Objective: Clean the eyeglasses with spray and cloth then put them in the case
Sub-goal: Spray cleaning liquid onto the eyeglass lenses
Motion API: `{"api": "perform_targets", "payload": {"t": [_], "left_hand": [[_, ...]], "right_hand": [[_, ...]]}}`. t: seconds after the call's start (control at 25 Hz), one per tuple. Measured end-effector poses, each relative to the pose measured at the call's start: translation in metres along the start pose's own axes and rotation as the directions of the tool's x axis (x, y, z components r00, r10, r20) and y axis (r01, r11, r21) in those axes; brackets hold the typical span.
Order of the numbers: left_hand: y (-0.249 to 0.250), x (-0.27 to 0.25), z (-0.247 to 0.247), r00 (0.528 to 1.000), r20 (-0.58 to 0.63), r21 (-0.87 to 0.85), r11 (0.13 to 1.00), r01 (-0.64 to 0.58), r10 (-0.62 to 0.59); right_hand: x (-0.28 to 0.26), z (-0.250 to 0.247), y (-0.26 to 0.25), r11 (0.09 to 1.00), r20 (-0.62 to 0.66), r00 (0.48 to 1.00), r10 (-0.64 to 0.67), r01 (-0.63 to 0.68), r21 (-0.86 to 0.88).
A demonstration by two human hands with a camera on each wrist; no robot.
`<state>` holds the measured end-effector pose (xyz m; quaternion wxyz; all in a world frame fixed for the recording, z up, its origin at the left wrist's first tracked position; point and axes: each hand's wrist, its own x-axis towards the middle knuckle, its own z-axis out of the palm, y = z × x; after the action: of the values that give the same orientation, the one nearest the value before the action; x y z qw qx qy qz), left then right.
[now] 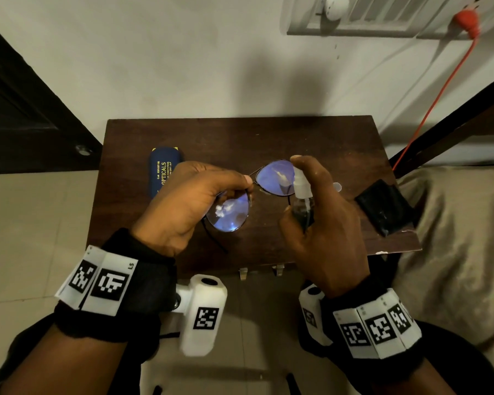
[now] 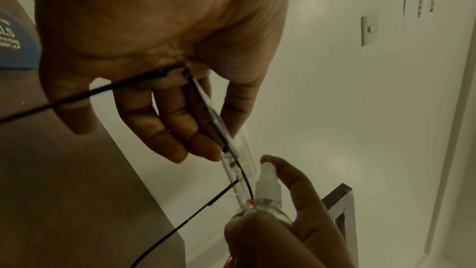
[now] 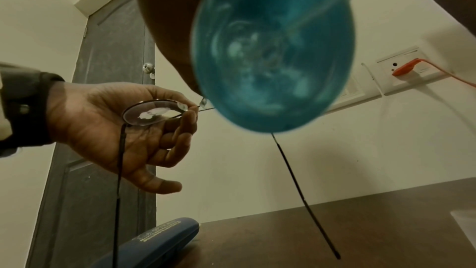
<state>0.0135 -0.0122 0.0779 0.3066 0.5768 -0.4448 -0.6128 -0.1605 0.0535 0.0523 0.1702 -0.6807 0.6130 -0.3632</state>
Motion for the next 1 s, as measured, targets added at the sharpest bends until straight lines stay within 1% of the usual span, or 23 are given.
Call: {"api": "perform_targets", "payload": {"t": [0.12,0.2,0.28,0.36,0.44,0.52,0.6,0.72,1.0], "left_hand": [[0.002,-0.003,0.004,1.0,0.009,-0.011,1.0,-0.016,0.016],[0.002,-0.004,0.005,1.0,0.01,-0.033,0.999,-0.015,0.015],[0.0,-0.003,0.007,1.0,-0.01,-0.091,0.996,0.001,-0.001],[-0.002,0.0,0.008,0.998,-0.046,-0.211,0.977,0.039,-0.05],[-0.003,0.004,0.012,0.991,-0.075,-0.371,0.926,0.074,-0.109],[-0.002,0.005,0.017,0.984,-0.093,-0.487,0.869,0.088,-0.152],[-0.002,0.004,0.025,0.973,-0.109,-0.549,0.829,0.11,-0.201],[-0.004,0.002,0.033,0.956,-0.137,-0.564,0.814,0.141,-0.26],[-0.001,-0.004,0.04,0.956,-0.172,-0.558,0.823,0.103,-0.236]], "right_hand": [[0.001,0.001,0.001,0.999,-0.009,1.0,0.021,-0.022,-0.035],[0.001,0.001,0.0,1.0,-0.033,0.999,0.026,-0.026,-0.005],[0.0,-0.001,-0.001,1.0,-0.045,0.999,0.012,-0.011,0.018],[-0.002,-0.004,-0.004,1.0,-0.065,0.998,-0.001,0.003,0.029],[-0.005,-0.006,-0.007,0.999,-0.078,0.997,-0.027,0.029,0.025],[-0.008,-0.005,-0.011,0.998,-0.058,0.997,-0.058,0.058,0.004],[-0.009,-0.001,-0.014,0.998,-0.019,0.998,-0.056,0.056,-0.028],[-0.009,0.005,-0.016,0.999,0.035,0.999,-0.037,0.038,-0.029],[-0.005,0.01,-0.013,1.0,0.076,0.997,-0.012,0.011,0.013]]}}
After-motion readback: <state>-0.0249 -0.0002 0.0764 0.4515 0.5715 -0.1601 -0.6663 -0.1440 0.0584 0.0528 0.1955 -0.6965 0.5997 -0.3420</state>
